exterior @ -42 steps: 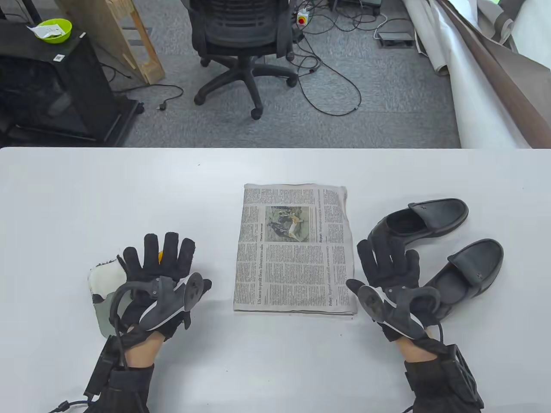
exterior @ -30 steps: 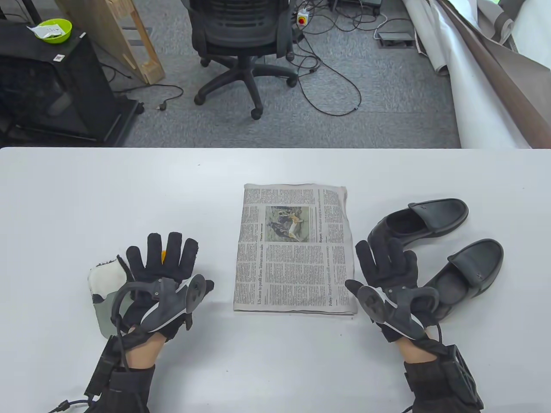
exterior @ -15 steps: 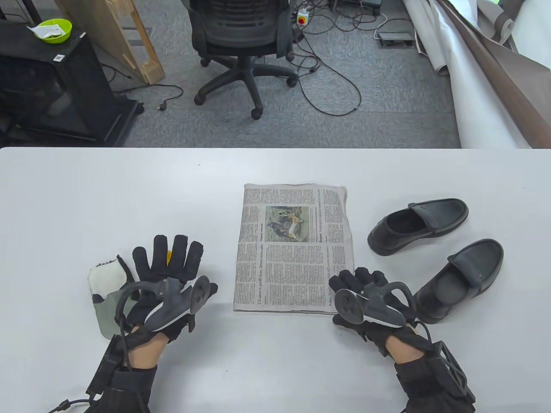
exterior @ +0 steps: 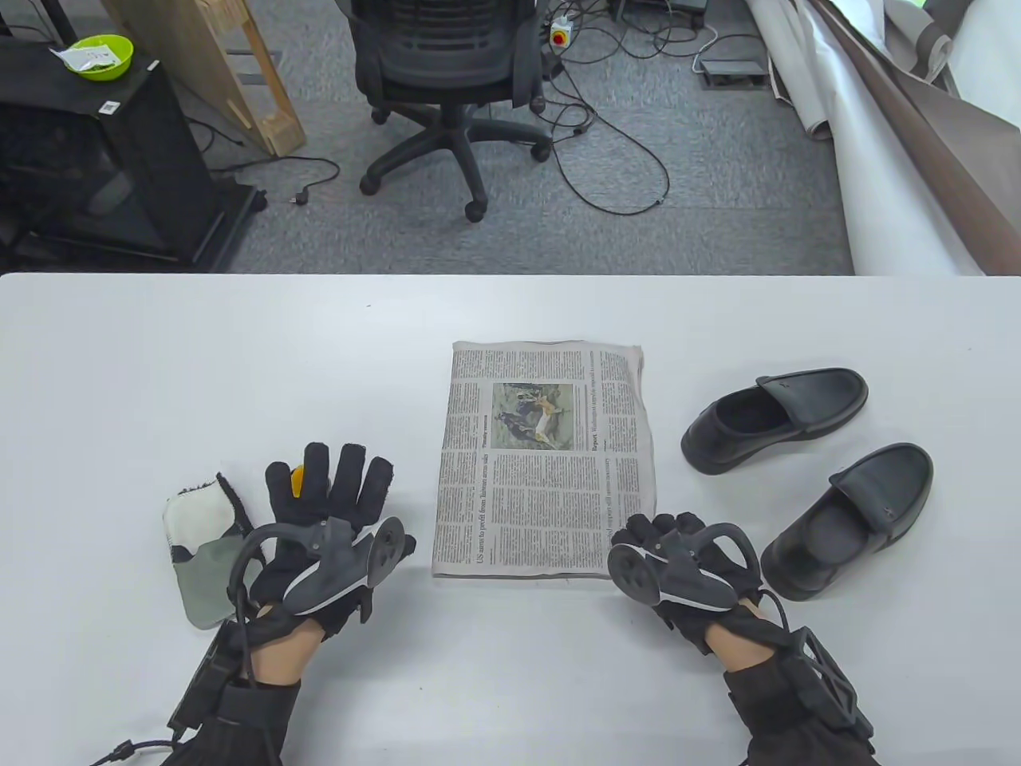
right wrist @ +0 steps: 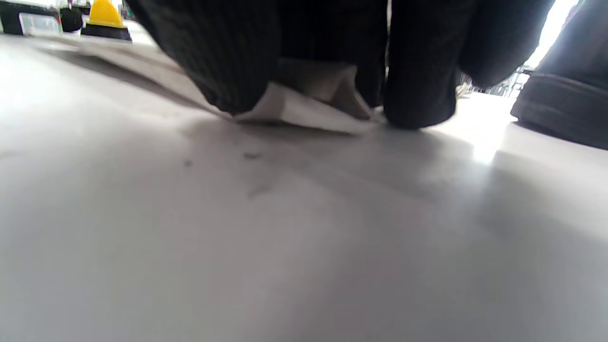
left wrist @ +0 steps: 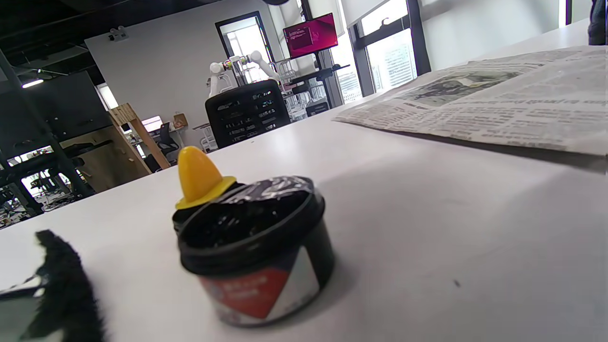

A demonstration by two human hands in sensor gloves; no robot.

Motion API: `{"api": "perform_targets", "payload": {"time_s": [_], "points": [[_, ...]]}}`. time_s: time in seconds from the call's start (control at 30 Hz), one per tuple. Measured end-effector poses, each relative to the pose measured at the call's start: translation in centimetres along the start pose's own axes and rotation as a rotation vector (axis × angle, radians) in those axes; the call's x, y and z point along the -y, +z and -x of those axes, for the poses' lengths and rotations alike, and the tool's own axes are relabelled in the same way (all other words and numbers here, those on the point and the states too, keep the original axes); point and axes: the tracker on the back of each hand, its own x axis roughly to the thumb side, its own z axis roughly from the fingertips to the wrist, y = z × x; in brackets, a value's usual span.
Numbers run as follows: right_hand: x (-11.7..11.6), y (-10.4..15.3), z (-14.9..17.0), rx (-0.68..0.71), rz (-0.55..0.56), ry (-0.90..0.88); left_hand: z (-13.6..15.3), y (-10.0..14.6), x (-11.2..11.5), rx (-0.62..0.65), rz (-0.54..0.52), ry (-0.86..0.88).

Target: Dip and apply built-in sponge shoe polish on shoes

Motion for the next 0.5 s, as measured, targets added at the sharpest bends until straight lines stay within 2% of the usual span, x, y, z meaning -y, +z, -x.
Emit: {"api": "perform_targets", "payload": {"time_s": [0.13,0.27,0.4,0.5], "points": [[0.3,0.0,0.0,0.001,0.043,0.007,-0.8,0.1,-0.1,0.032,-0.002,-0.008],[2.1,0.6,0.3,-0.043,0.175,-0.049,-2.0,0.4,-0.6,0.101,-0.012,0.043],[4.5,1.5,0.1,-0.086,0.318,-0.112,-4.5,0.9,-1.4,0.249,0.000,0.291],[5.8,1.9,-0.7,-0.080,0.404,-0.118,-6.0,1.0,-1.8,0.249,-0.057,0.243]]}}
